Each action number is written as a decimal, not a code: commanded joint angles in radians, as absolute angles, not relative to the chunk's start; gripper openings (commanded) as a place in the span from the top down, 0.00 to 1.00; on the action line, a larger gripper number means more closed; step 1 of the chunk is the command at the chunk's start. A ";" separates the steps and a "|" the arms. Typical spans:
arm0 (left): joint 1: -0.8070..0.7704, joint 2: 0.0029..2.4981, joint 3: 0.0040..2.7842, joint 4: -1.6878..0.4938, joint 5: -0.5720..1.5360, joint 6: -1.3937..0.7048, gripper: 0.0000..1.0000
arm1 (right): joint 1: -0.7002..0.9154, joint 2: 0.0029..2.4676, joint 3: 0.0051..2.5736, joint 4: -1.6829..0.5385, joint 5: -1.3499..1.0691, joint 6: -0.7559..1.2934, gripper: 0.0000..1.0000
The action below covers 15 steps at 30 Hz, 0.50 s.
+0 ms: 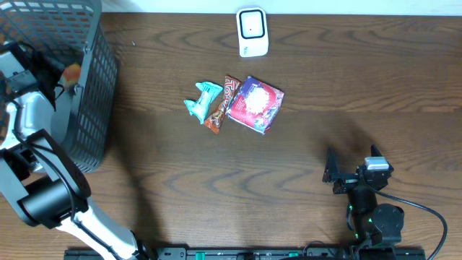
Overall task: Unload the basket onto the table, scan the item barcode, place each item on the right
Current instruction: 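Lower the left gripper into the basket and grasp the orange-white tissue pack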
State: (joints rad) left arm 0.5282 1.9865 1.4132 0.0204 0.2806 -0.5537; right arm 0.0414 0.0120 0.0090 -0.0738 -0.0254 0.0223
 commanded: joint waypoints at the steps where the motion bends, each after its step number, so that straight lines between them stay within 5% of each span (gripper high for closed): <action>1: 0.526 1.991 1.412 0.009 0.344 -0.552 0.93 | 0.041 0.007 0.006 -0.075 -0.017 0.037 0.01; 8: 0.547 1.929 1.412 0.006 0.355 -0.552 0.88 | 0.041 0.007 0.006 -0.076 -0.017 0.036 0.01; 10: 0.542 1.926 1.412 0.003 0.355 -0.552 0.34 | 0.041 0.007 0.006 -0.076 -0.017 0.037 0.01; 11: 0.538 1.929 1.412 -0.001 0.355 -0.551 0.20 | 0.041 0.007 0.006 -0.076 -0.017 0.037 0.01; 15: 0.512 1.950 1.411 -0.022 0.313 -0.552 0.04 | 0.041 0.007 0.006 -0.075 -0.017 0.037 0.01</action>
State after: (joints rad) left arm 0.5354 1.9549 1.4132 -0.0048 0.3382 -0.5541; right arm 0.0414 0.0120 0.0093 -0.0742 -0.0254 0.0223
